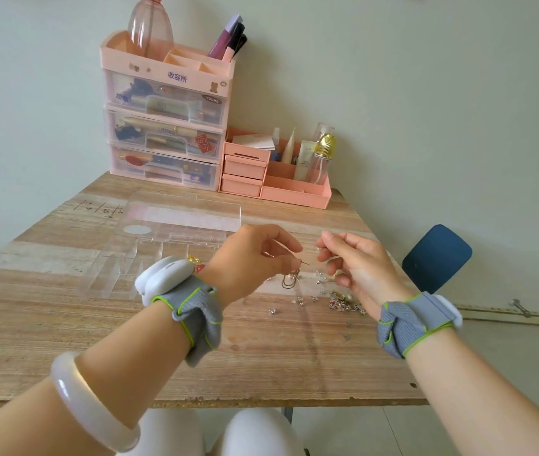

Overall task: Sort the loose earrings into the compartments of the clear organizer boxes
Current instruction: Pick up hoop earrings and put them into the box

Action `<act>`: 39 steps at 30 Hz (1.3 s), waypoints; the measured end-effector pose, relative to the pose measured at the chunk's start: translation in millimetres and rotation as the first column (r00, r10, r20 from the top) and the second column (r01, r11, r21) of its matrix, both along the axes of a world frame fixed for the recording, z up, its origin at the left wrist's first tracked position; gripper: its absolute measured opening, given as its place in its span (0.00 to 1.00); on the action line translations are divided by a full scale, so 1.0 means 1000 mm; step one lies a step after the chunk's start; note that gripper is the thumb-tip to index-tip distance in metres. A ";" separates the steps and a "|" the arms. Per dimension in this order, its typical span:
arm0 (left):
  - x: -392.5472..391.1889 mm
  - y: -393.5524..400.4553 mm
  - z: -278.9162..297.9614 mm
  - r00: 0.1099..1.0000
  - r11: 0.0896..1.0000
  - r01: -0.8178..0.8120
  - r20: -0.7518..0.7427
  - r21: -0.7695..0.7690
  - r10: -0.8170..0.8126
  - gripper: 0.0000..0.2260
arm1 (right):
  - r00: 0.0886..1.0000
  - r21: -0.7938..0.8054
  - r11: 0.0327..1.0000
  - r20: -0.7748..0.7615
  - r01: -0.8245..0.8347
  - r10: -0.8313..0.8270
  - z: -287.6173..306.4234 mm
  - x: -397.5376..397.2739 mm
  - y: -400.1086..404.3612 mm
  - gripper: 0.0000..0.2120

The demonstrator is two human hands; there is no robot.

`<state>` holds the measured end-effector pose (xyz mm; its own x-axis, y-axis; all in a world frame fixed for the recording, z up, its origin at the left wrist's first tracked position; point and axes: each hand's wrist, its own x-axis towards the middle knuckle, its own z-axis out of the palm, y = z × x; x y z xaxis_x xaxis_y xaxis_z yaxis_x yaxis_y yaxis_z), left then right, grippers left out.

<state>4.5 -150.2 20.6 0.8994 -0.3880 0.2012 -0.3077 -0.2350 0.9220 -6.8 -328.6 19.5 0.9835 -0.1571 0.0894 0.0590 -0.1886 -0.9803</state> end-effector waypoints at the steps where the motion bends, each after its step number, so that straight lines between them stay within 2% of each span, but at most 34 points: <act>1: 0.001 0.000 -0.001 1.000 1.000 -0.021 -0.008 -0.022 0.021 0.05 | 0.999 0.000 0.999 0.002 -0.041 0.041 0.001 -0.002 0.000 0.08; 4: 0.005 0.000 -0.002 0.996 0.993 -0.082 -0.029 -0.082 0.080 0.05 | 0.989 -0.043 0.988 -0.009 -0.150 0.150 0.002 -0.005 0.001 0.06; 8: 0.006 -0.001 -0.002 0.993 0.988 -0.119 -0.033 -0.099 0.116 0.05 | 0.984 -0.126 0.976 0.001 -0.179 0.180 0.001 -0.002 0.004 0.01; 17: 0.006 0.000 -0.001 0.992 0.986 -0.124 -0.020 -0.111 0.123 0.04 | 0.969 -0.234 0.944 0.023 -0.233 0.245 -0.004 0.008 0.008 0.05; 20: 0.008 0.001 0.003 0.989 0.977 -0.146 -0.033 -0.153 0.142 0.06 | 0.964 -0.212 0.944 0.032 -0.251 0.264 -0.004 0.010 0.007 0.06; 24: 0.009 0.004 0.004 0.994 0.992 -0.085 -0.074 -0.093 0.078 0.05 | 0.961 -0.212 0.941 0.027 -0.265 0.277 -0.003 0.012 0.007 0.06; 27: 0.008 0.003 0.004 0.996 0.997 -0.026 -0.091 -0.071 0.020 0.08 | 0.964 -0.197 0.947 0.021 -0.255 0.264 -0.003 0.012 0.007 0.06; 32: 0.010 -0.004 0.004 0.997 0.997 0.003 -0.080 -0.077 -0.009 0.10 | 0.969 -0.104 0.964 0.005 -0.246 0.248 -0.003 0.010 0.008 0.06; 39: 0.013 -0.012 0.003 0.990 0.986 -0.004 -0.142 -0.169 -0.020 0.09 | 0.977 -0.070 0.975 -0.011 -0.211 0.211 -0.003 0.013 0.002 0.06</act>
<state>17.8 -162.6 23.8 0.9206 -0.3667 0.1344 -0.1716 -0.0706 0.9826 5.8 -326.9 16.9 0.9941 0.0608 0.0898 0.1020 -0.2411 -0.9651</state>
